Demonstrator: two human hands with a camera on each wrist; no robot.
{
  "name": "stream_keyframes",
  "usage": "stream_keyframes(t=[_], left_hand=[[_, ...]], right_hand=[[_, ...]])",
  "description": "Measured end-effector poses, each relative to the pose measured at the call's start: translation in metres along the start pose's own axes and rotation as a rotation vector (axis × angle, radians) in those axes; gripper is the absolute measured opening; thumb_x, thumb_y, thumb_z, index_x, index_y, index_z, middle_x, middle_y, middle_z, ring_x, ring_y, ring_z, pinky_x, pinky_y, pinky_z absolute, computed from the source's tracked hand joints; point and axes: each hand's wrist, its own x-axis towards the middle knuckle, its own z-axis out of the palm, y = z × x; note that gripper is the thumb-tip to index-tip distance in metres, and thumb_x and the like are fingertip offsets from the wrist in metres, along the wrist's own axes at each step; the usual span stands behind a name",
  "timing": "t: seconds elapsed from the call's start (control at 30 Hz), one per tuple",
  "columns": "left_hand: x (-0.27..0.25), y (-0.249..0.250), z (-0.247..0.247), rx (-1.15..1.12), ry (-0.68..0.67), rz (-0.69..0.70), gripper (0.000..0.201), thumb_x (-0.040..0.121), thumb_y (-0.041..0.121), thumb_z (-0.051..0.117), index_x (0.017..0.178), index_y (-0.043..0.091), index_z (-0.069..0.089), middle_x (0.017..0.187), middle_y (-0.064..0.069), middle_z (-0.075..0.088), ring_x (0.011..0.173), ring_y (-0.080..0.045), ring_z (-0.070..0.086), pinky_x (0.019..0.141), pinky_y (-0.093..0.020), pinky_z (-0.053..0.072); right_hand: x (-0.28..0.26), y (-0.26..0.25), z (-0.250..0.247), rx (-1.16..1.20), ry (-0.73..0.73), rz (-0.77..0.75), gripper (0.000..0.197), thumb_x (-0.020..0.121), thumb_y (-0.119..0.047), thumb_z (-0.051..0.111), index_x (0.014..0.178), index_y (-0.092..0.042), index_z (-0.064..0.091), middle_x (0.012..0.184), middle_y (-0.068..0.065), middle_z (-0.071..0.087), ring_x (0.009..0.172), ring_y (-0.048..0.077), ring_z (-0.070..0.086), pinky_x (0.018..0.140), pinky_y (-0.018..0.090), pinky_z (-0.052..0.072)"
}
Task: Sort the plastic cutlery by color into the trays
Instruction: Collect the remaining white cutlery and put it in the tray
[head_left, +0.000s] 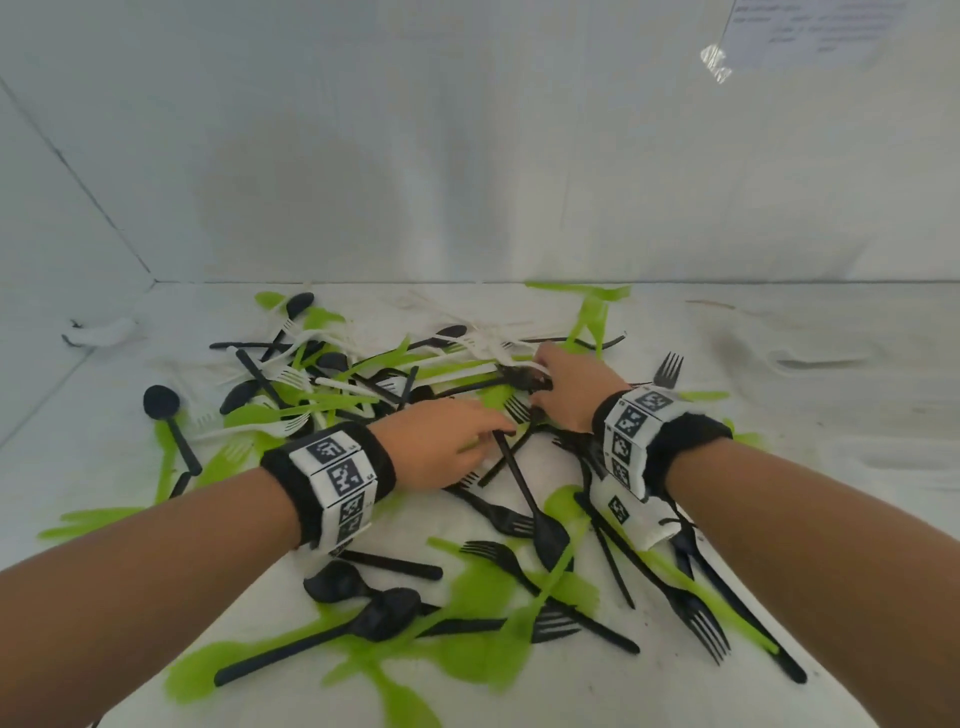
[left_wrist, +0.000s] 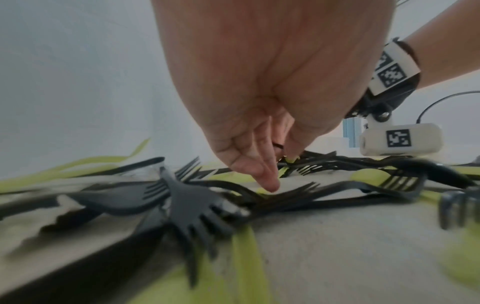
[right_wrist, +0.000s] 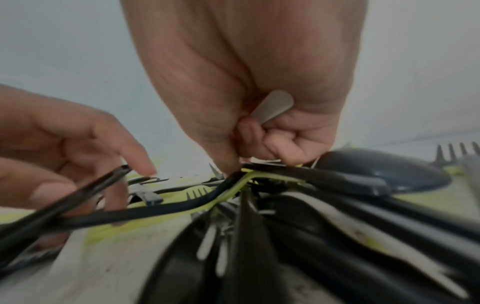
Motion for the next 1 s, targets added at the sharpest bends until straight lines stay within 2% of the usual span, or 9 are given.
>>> stream_keyframes(t=[0.1,0.2,0.3,0.4,0.47,0.53,0.7,0.87,1.0], left_hand=[[-0.013,-0.001,0.001,-0.073,0.104,-0.063,0.036,0.106,0.028,0.042,0.143,0.026,0.039,0.112,0.003,0.064,0.086,-0.010,0.058,0.083,-0.035,0.049],[-0.017,-0.005,0.001,0.081,0.148,-0.179,0.033,0.106,0.033,0.044,0.137,0.021,0.045,0.090,0.005,0.053,0.078,-0.018,0.051,0.069,-0.035,0.043],[-0.015,-0.007,0.001,0.212,0.045,-0.250,0.031,0.103,0.038,0.045,0.127,0.020,0.055,0.097,-0.002,0.063,0.089,-0.026,0.062,0.074,-0.038,0.051],[-0.013,-0.004,0.004,0.199,0.034,-0.247,0.025,0.102,0.038,0.047,0.112,0.019,0.059,0.096,-0.003,0.064,0.090,-0.027,0.064,0.072,-0.037,0.050],[-0.012,-0.004,0.003,0.193,0.023,-0.261,0.024,0.100,0.039,0.051,0.108,0.020,0.061,0.096,-0.001,0.063,0.089,-0.024,0.062,0.072,-0.035,0.050],[-0.013,-0.003,0.001,0.204,-0.009,-0.271,0.020,0.100,0.036,0.052,0.109,0.021,0.061,0.100,-0.002,0.062,0.090,-0.023,0.060,0.076,-0.036,0.051],[-0.012,0.006,-0.004,0.229,-0.040,-0.263,0.012,0.102,0.021,0.045,0.109,0.019,0.055,0.098,-0.006,0.061,0.088,-0.028,0.060,0.078,-0.043,0.053],[-0.019,0.027,-0.024,-0.057,0.161,-0.309,0.015,0.098,0.029,0.047,0.089,0.018,0.047,0.077,-0.003,0.059,0.069,-0.028,0.059,0.063,-0.036,0.045],[-0.033,0.033,-0.032,-0.498,0.224,-0.407,0.044,0.096,0.052,0.037,0.092,0.012,0.053,0.092,-0.019,0.065,0.060,-0.020,0.071,0.070,-0.049,0.056]], right_hand=[[-0.001,0.004,-0.003,0.050,0.077,0.059,0.043,0.096,-0.020,0.060,0.134,-0.015,0.041,0.112,0.013,0.065,0.095,0.032,0.065,0.086,0.044,0.056],[-0.007,-0.002,-0.002,0.114,0.115,-0.034,0.035,0.098,-0.033,0.059,0.125,-0.017,0.045,0.100,0.005,0.065,0.085,0.027,0.063,0.078,0.040,0.055],[-0.017,-0.020,0.002,0.187,0.009,-0.155,0.032,0.095,-0.053,0.058,0.104,-0.023,0.055,0.089,-0.004,0.062,0.082,0.020,0.062,0.072,0.034,0.050],[-0.023,-0.031,0.005,0.116,-0.167,-0.230,0.054,0.082,-0.070,0.065,0.113,-0.027,0.054,0.089,-0.007,0.060,0.081,0.015,0.060,0.072,0.035,0.049],[-0.023,-0.027,0.007,-0.037,-0.217,-0.256,0.063,0.079,-0.063,0.072,0.125,-0.027,0.047,0.097,-0.007,0.059,0.089,0.020,0.061,0.079,0.039,0.052],[-0.020,-0.016,0.008,-0.111,-0.166,-0.239,0.053,0.083,-0.045,0.074,0.123,-0.026,0.046,0.103,-0.003,0.062,0.094,0.025,0.062,0.082,0.043,0.055],[-0.015,0.004,0.004,-0.006,-0.107,-0.137,0.044,0.088,-0.031,0.070,0.124,-0.023,0.047,0.105,0.002,0.062,0.094,0.028,0.063,0.084,0.044,0.056],[-0.018,0.007,0.011,0.011,-0.091,-0.138,0.030,0.094,-0.033,0.061,0.117,-0.021,0.044,0.096,0.003,0.063,0.085,0.026,0.062,0.077,0.040,0.054],[-0.021,0.006,0.001,0.202,-0.011,-0.118,0.014,0.101,-0.030,0.046,0.107,-0.018,0.049,0.086,0.003,0.063,0.077,0.022,0.060,0.065,0.035,0.045]])
